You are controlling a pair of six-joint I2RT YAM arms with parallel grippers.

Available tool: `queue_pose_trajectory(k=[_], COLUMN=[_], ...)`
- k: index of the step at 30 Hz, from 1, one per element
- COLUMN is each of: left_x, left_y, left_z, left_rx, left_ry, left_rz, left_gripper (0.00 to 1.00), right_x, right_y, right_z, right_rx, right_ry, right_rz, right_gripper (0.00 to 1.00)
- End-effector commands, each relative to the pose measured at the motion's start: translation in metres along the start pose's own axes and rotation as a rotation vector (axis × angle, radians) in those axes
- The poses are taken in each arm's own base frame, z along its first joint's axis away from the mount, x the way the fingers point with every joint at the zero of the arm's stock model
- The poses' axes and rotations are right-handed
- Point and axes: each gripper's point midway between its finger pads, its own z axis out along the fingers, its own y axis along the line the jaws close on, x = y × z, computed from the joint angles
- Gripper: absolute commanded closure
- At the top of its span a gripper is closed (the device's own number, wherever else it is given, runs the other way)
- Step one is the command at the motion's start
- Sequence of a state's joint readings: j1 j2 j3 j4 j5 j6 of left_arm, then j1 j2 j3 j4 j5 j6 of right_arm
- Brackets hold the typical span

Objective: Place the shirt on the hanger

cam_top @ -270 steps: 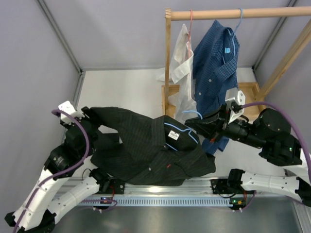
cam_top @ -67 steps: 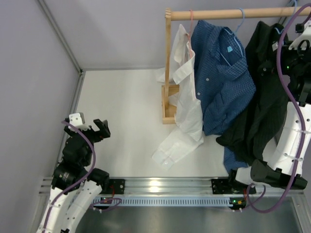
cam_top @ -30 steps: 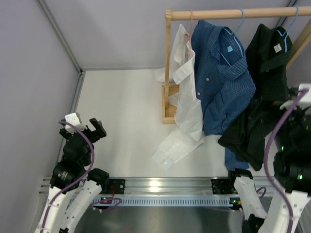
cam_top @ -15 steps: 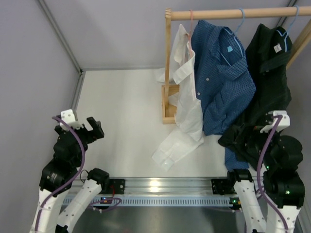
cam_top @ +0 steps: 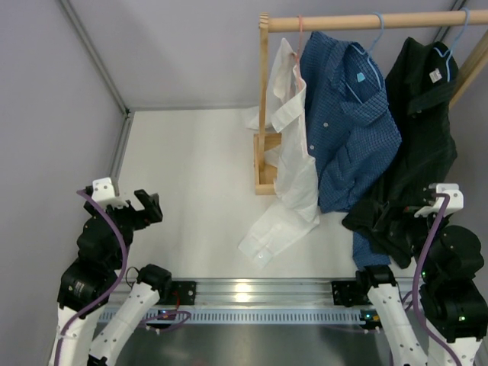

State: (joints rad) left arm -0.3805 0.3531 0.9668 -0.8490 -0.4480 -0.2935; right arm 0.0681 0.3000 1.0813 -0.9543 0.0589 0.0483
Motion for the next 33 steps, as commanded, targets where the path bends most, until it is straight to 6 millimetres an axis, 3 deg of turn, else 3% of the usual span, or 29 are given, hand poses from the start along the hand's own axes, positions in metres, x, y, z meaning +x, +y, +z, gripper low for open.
queue_pose_trajectory(k=[1, 33], left_x=[-0.011, -0.007], left_y=[-0.003, -0.004], left_z=[-0.009, -0.004], left_rx=[0.034, 0.026], left_ry=[-0.033, -0.012], left_rz=[-0.010, -0.014], left_gripper=[0.02, 0.02], right_x=[-0.001, -0.003], right_y=[-0.002, 0.002], right_z=[-0.007, 0.002], right_rx=[0.001, -0.013], right_ry=[0.011, 0.005], right_rz=[-0.018, 0.000], right_gripper=[0.01, 0.01])
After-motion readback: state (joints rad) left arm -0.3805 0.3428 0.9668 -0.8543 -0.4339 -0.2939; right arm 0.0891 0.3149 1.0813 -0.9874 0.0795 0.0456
